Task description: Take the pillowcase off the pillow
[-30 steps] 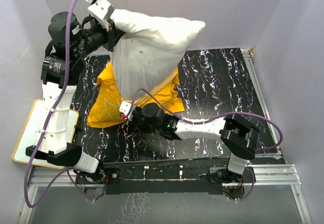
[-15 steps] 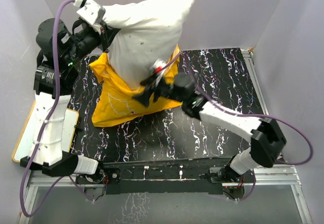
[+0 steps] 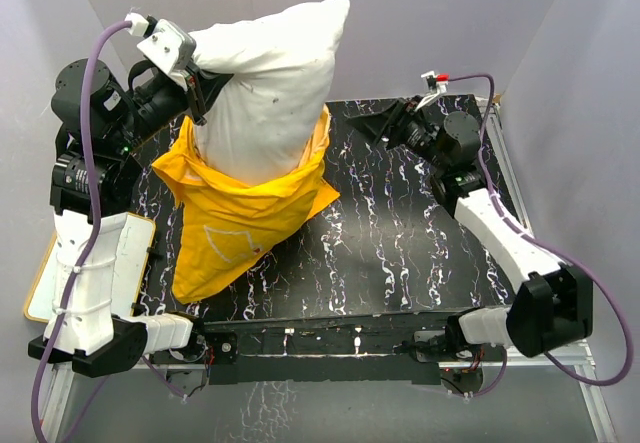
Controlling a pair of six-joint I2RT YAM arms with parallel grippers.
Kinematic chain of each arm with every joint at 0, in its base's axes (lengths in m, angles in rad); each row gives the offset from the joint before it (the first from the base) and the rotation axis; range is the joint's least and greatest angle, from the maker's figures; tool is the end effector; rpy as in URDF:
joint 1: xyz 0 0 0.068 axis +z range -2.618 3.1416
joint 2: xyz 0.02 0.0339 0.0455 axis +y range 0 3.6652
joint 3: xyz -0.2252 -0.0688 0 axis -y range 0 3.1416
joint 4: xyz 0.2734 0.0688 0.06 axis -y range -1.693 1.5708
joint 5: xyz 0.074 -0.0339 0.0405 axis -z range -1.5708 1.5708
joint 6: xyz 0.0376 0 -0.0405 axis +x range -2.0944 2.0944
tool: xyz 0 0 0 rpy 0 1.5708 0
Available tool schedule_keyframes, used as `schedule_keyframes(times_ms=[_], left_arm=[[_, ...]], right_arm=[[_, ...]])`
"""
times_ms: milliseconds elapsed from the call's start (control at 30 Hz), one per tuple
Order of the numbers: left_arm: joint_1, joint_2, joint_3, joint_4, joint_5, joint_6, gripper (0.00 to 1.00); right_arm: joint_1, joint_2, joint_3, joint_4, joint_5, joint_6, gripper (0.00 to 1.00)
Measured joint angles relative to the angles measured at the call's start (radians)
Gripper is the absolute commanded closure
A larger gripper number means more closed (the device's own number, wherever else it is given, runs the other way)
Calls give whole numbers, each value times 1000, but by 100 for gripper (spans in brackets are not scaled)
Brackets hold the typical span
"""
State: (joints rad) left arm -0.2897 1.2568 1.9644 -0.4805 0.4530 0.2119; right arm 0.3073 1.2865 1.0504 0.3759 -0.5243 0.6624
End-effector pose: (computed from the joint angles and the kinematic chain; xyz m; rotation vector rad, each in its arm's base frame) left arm 0.2102 -0.0798 0.5753 0.6993 1.1857 -0.3691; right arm 0.3205 0.1215 0.3389 -0.1896 1.5476 1.1526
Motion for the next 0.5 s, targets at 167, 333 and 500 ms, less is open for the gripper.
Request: schedule_keyframes(times_ms=[167,333,500], left_arm=[[0,-3,0,-4,30,-7,100],[0,-4,0,-11,49,-15,100],[0,-4,2,-18,65,-23,100]], right_arm=[[-51,118,29,13,-4,105,24],[-29,225,91,15,-8,185,26],[31,288,169,17,13,212,27]])
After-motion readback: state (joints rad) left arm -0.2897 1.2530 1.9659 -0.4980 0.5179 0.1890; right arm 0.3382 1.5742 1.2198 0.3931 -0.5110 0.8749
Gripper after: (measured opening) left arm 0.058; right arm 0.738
